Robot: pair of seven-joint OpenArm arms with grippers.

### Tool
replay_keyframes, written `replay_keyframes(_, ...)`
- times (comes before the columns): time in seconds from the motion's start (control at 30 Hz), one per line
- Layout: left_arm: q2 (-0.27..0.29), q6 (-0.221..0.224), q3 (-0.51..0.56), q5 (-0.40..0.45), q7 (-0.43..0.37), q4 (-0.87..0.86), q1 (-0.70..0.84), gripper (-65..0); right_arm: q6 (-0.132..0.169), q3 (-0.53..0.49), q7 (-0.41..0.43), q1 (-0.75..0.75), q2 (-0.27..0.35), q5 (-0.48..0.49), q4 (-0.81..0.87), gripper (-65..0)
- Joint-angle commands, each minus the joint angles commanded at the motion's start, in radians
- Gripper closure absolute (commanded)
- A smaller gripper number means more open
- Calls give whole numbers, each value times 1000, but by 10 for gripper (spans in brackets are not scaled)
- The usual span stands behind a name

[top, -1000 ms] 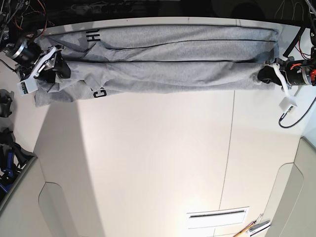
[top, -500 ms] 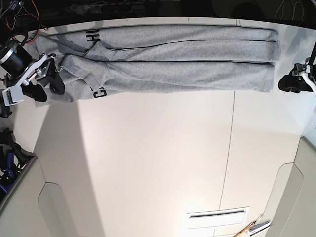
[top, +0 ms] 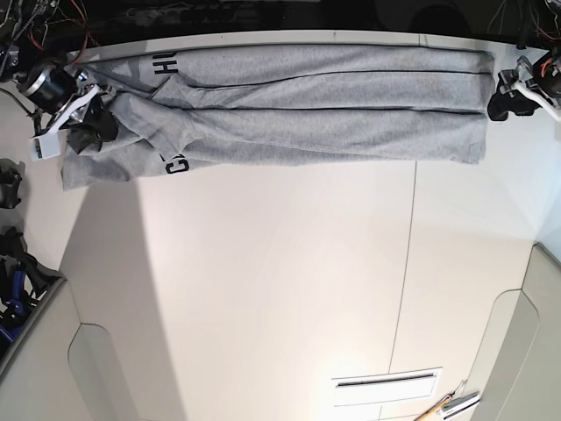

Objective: Fold the T-shirt properly
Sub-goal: 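Release the fold and regrasp the strip ends with both grippers, then fold the strip end with the left gripper toward the right gripper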

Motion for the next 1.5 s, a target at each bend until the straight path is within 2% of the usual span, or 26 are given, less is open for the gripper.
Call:
replay_keyframes(0.17,64,4,0,6,-30,-24,-1,-469,0,0,-1,0,0,61,-42,0)
replay_keyframes(0.3,69,4,0,18,-93,-128,-20,-469,1,0,-8,0,0,72,-41,0)
replay_keyframes(0.47,69,2,0,-14,-93,-198,-48,-469,1,0,-13,0,0,73,-41,0)
replay_keyframes(0.53,69,-3,0,-29,-64,-205,-50,-469,1,0,-13,0,0,79,-41,0)
replay_keyframes(0.57,69,-24,0,-51,-37,-205,-50,-469,1,0,-12,0,0,80,-41,0)
replay_keyframes(0.63,74,-29,0,-129,31,-205,-50,-469,1,0,-12,0,0,80,-41,0)
replay_keyframes(0.7,88,-29,2,-188,61,-205,-50,-468,1,0,-12,0,0,80,-41,0)
replay_keyframes(1.0,133,-29,11,-183,61,-205,-50,-459,1,0,-12,2,0,93,-41,0)
replay_keyframes(1.03,132,-29,16,-183,60,-205,-50,-428,1,0,-12,3,0,95,-41,0)
replay_keyframes(1.13,132,-29,29,-181,60,-205,-50,-274,1,0,-15,13,0,94,-41,0)
replay_keyframes(1.2,132,-29,30,-176,43,-205,-50,-213,1,0,-16,14,0,95,-41,0)
replay_keyframes(1.27,132,-29,30,-138,21,-205,-51,-144,1,0,-16,14,0,95,-41,0)
replay_keyframes(1.37,132,-29,30,-99,-19,-205,-51,0,1,0,-16,14,0,95,-41,0)
replay_keyframes(1.5,132,-29,30,-100,-19,-205,-67,0,1,0,-16,14,0,95,-41,0)
